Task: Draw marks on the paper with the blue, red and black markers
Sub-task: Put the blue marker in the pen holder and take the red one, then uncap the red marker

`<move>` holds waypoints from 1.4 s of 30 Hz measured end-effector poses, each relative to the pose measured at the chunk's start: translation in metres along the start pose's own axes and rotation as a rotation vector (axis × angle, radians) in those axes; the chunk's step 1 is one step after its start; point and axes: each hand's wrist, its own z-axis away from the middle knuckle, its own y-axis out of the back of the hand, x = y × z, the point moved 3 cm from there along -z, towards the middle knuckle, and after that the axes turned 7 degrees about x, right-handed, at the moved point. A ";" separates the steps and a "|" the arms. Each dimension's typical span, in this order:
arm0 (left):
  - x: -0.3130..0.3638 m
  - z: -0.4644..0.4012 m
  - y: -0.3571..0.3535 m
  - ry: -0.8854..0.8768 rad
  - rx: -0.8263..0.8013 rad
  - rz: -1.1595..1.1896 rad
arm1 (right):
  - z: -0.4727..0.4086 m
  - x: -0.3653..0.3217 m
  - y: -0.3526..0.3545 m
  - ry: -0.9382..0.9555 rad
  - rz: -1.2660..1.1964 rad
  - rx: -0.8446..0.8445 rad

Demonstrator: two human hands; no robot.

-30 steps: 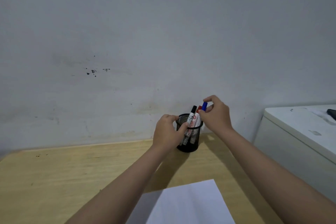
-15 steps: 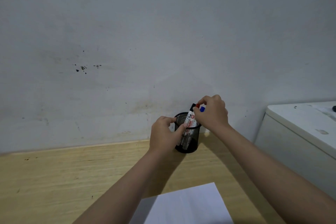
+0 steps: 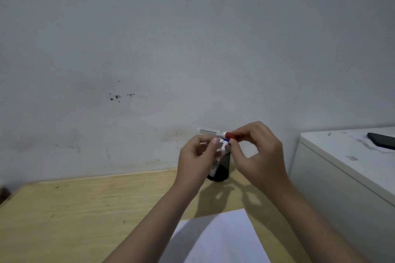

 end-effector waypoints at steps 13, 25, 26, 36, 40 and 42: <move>0.066 0.129 0.060 -0.162 0.077 -0.029 | 0.077 -0.102 0.065 -0.387 -0.243 0.045; 0.057 0.197 0.098 -0.108 0.108 -0.152 | 0.106 -0.141 0.056 -0.992 -0.607 0.094; 0.056 0.199 0.099 -0.097 0.102 -0.167 | 0.108 -0.142 0.055 -0.994 -0.630 0.081; 0.052 0.211 0.099 -0.200 0.047 -0.344 | 0.121 -0.145 0.053 -0.947 -0.568 -0.150; 0.050 0.211 0.098 -0.260 0.050 -0.395 | 0.120 -0.142 0.051 -0.911 -0.627 -0.174; 0.049 0.210 0.097 -0.244 0.046 -0.375 | 0.121 -0.140 0.050 -0.909 -0.651 -0.165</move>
